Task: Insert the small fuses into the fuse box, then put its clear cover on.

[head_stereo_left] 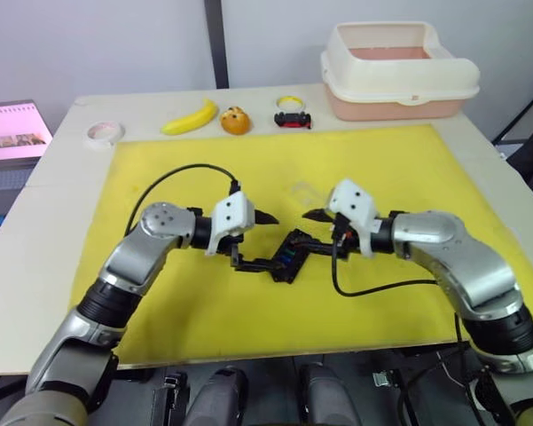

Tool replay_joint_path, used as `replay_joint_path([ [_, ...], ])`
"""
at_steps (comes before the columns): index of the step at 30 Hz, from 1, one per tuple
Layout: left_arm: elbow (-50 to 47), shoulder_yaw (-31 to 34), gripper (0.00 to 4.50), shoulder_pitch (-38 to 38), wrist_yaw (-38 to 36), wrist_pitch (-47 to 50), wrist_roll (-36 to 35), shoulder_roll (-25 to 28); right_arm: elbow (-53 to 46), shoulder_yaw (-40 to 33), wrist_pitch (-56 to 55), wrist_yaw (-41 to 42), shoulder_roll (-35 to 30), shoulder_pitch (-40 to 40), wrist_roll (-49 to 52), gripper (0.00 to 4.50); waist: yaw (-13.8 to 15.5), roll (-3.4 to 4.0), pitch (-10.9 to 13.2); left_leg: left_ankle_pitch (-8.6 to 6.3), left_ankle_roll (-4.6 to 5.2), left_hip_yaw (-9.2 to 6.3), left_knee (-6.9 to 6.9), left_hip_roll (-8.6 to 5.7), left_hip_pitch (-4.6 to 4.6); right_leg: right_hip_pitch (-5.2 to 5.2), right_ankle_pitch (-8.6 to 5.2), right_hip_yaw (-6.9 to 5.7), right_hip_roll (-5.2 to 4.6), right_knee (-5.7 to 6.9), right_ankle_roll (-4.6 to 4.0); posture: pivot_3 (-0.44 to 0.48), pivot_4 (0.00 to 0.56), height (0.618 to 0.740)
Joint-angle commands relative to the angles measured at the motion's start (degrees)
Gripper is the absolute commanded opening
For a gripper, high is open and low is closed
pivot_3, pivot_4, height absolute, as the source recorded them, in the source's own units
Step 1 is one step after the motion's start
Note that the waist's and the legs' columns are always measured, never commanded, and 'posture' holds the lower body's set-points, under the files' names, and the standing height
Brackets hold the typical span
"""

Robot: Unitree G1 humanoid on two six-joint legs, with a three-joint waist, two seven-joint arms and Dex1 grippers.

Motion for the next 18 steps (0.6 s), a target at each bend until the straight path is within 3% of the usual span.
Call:
replay_joint_path([
  [1,-1.3,1.2,4.50,-0.3,-0.9,-0.5,-0.2,0.4,-3.6,-3.6,2.0,-0.9,0.4,-0.3,3.1,2.97,0.0,0.00,0.0,0.00,0.00,0.00,0.00,0.00,0.00,0.00,0.00,0.00,0.00,0.00,0.00,0.000,0.150,0.740],
  [6,-1.7,1.2,4.50,0.0,-1.6,-0.5,-0.3,0.4,-4.2,-4.8,0.3,-5.7,5.4,4.9,3.7,2.97,0.0,-0.01,0.0,0.00,0.00,-0.02,0.01,0.00,0.00,0.01,0.00,-0.01,0.00,0.02,0.00,0.000,0.150,0.740],
  [9,-1.7,1.2,4.50,0.1,-1.8,-0.6,-0.1,0.5,-4.6,-4.5,-1.7,-6.7,6.8,8.2,3.1,1.72,0.0,0.00,0.0,0.00,0.00,0.00,0.03,-0.02,0.00,0.00,0.00,0.01,-0.01,0.05,0.00,0.000,0.150,0.740],
  [12,-1.5,1.2,4.50,0.2,-2.0,-0.9,0.1,0.7,-4.5,-3.6,-3.5,-7.3,7.0,10.0,2.2,0.11,0.0,0.00,0.0,0.00,0.00,-0.01,0.04,-0.02,0.00,0.00,0.00,0.01,-0.01,0.07,0.00,0.000,0.150,0.740],
  [18,-1.1,1.2,4.50,0.0,-2.3,-1.3,0.6,0.7,-3.8,-2.4,-3.9,-8.9,7.7,10.8,1.7,0.04,0.0,0.00,0.0,0.00,0.00,-0.01,0.04,-0.02,0.01,0.00,0.00,0.01,0.00,0.08,0.00,0.000,0.150,0.740],
])
